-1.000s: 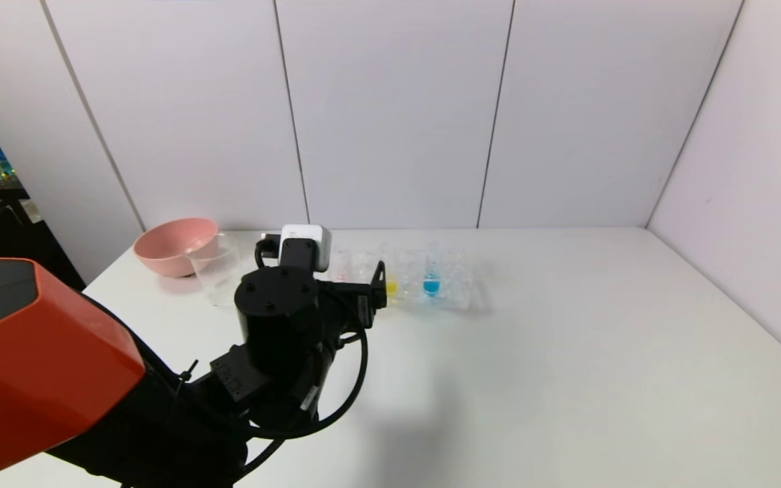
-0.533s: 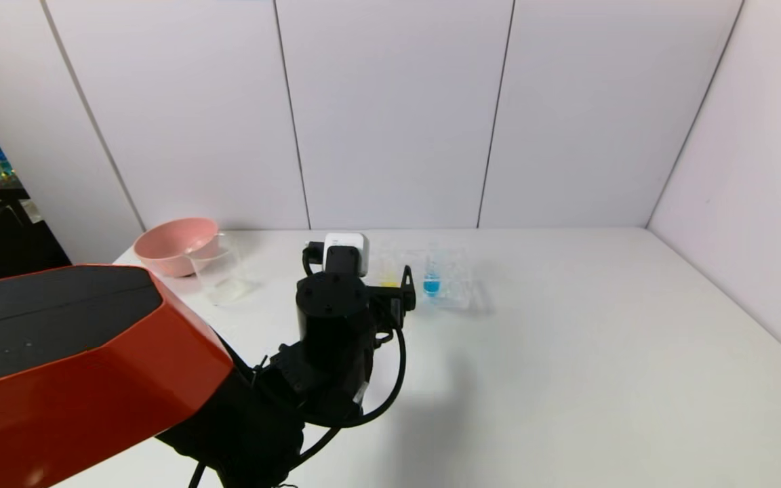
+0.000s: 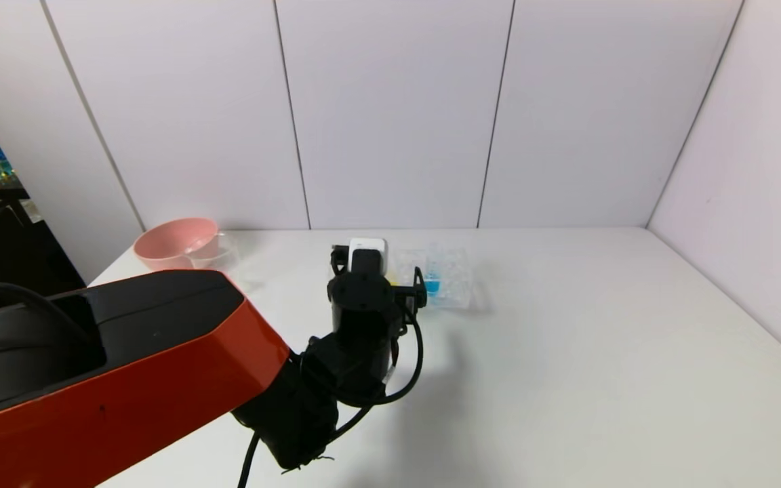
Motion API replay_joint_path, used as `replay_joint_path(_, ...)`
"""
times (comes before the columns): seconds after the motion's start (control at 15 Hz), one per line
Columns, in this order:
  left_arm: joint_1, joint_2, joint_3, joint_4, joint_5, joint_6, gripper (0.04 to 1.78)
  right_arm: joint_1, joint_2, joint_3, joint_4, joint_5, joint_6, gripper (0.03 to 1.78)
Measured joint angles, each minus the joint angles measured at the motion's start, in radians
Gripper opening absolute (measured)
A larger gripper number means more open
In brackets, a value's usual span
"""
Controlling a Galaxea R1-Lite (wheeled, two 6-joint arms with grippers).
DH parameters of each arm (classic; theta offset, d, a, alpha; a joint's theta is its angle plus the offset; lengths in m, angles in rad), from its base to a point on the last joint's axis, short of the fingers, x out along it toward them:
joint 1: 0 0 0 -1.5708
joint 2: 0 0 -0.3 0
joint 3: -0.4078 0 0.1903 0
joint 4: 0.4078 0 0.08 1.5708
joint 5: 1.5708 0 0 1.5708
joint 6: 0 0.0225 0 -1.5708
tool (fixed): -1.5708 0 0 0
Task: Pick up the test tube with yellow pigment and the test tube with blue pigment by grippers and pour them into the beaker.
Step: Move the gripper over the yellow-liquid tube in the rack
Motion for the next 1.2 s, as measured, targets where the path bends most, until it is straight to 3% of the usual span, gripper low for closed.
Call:
replay_joint_path(0.6, 0.072, 0.074, -0.198, 0.126, -0.048, 0.004, 1.78, 0.0, 0.0, 0.0, 0.0, 0.0, 0.0, 1.71)
replay_joint_path(1.2, 0.082, 0.093, -0.213, 0.127, -0.048, 0.001, 1.77, 0.0, 0.0, 0.0, 0.0, 0.0, 0.0, 1.71)
